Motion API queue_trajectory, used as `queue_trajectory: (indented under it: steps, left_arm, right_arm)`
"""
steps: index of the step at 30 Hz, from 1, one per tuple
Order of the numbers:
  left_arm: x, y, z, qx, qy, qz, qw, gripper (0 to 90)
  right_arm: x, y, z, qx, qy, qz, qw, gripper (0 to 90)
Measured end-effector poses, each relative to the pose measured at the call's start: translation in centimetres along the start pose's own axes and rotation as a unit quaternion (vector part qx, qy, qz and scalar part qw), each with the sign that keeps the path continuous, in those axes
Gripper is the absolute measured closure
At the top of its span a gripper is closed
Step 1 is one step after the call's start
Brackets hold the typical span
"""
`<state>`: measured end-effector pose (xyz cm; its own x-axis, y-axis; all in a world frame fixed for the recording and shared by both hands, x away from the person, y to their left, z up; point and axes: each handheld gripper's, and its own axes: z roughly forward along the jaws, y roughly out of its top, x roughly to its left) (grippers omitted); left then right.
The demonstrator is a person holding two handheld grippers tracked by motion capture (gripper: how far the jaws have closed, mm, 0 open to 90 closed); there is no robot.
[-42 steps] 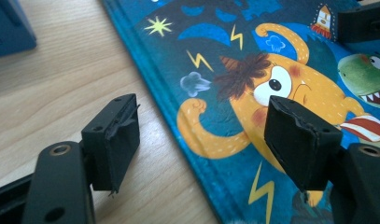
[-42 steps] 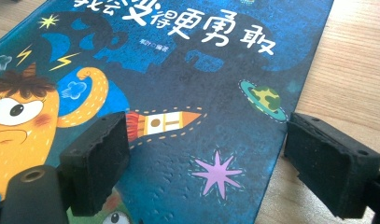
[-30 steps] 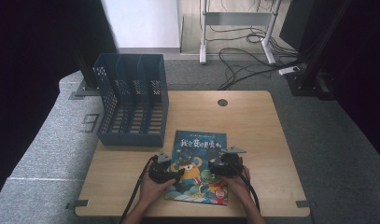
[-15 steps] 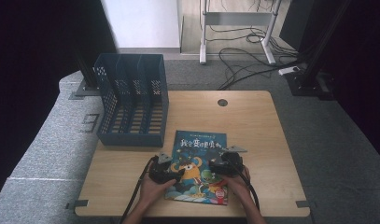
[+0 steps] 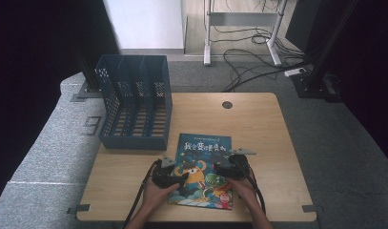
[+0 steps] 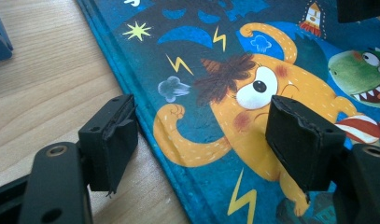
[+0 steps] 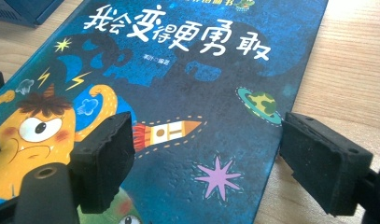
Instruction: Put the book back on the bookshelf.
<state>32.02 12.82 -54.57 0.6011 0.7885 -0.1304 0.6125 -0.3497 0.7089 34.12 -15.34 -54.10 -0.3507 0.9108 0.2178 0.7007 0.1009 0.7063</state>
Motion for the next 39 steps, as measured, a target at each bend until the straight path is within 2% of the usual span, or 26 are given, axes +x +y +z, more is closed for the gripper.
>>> queue_trajectory:
  steps: [14,26,39]
  left_arm:
    - [0.1,-0.1,-0.1,-0.001,-0.003,0.002,1.0,25.4]
    - [0.1,-0.1,0.0,-0.002,-0.004,0.002,1.0,25.3]
    - [0.2,-0.1,0.0,-0.004,-0.005,0.002,1.0,25.1]
  right_arm:
    - [-0.3,0.0,0.2,0.018,-0.002,0.0,0.9998,18.2]
    - [-0.7,0.1,-0.2,0.015,0.026,0.024,0.9993,18.0]
    - [-1.1,0.3,-0.5,0.01,0.039,0.037,0.9985,19.1]
